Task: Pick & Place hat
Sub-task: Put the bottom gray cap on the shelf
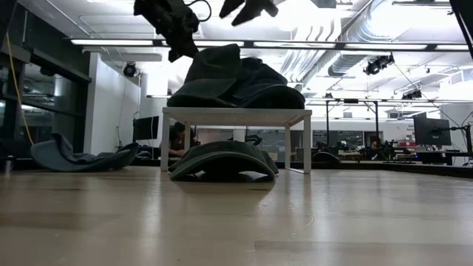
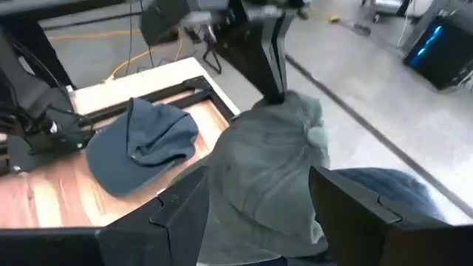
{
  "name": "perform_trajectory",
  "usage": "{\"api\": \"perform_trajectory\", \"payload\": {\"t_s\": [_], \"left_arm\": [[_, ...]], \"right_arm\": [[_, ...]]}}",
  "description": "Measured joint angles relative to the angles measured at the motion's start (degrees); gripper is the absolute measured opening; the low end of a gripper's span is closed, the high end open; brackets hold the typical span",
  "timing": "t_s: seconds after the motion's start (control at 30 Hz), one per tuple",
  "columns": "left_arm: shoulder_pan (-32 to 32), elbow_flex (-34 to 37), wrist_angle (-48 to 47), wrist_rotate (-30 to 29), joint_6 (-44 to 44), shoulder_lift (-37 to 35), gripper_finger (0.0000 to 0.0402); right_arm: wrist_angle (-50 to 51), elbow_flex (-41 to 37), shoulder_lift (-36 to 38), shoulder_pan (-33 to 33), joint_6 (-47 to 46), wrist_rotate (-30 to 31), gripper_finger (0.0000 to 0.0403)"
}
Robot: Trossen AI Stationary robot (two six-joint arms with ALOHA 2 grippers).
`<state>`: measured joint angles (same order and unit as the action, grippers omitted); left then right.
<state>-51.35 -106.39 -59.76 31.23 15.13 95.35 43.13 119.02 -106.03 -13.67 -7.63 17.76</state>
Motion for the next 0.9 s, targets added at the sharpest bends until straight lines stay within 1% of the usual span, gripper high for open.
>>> {"api": "perform_trajectory", "payload": {"t_s": [0.13,0.27,0.4,0.5,0.57,0.67,0.73,0.9], "left_arm": [[0.00,0.00,0.54,-2.24,-0.12,0.00,0.0000],[0.00,0.00,2.14,-4.65,-1.03,0.03,0.0000],[0.00,0.00,3.55,-5.81,-1.99,0.04,0.0000],[0.00,0.00,3.56,-6.33,-2.01,0.05,0.0000],[0.00,0.00,3.56,-6.32,-2.01,0.07,0.0000],[0.00,0.02,3.54,-6.31,-2.12,0.07,0.0000],[0.00,0.02,3.54,-6.33,-2.19,0.07,0.0000],[0.00,0.02,3.51,-6.33,-2.21,0.07,0.0000]], "right_arm": [[-0.33,-0.02,-1.33,-1.04,0.43,-3.43,0.0222],[-1.30,-0.02,-1.43,-1.05,0.24,-1.89,0.0222],[-2.78,-0.02,-1.43,-0.74,0.17,-1.84,0.0222],[-2.79,-0.02,-1.62,-0.08,0.05,-3.82,0.0222],[-2.66,-0.01,-2.05,0.56,-0.40,-3.80,0.0218],[-2.43,-0.02,-2.79,1.72,-1.23,0.24,0.0193],[-2.83,-0.02,-2.85,2.21,-1.34,1.56,0.0171],[-6.15,-0.02,-2.85,3.07,-2.00,-0.89,0.0102]]}}
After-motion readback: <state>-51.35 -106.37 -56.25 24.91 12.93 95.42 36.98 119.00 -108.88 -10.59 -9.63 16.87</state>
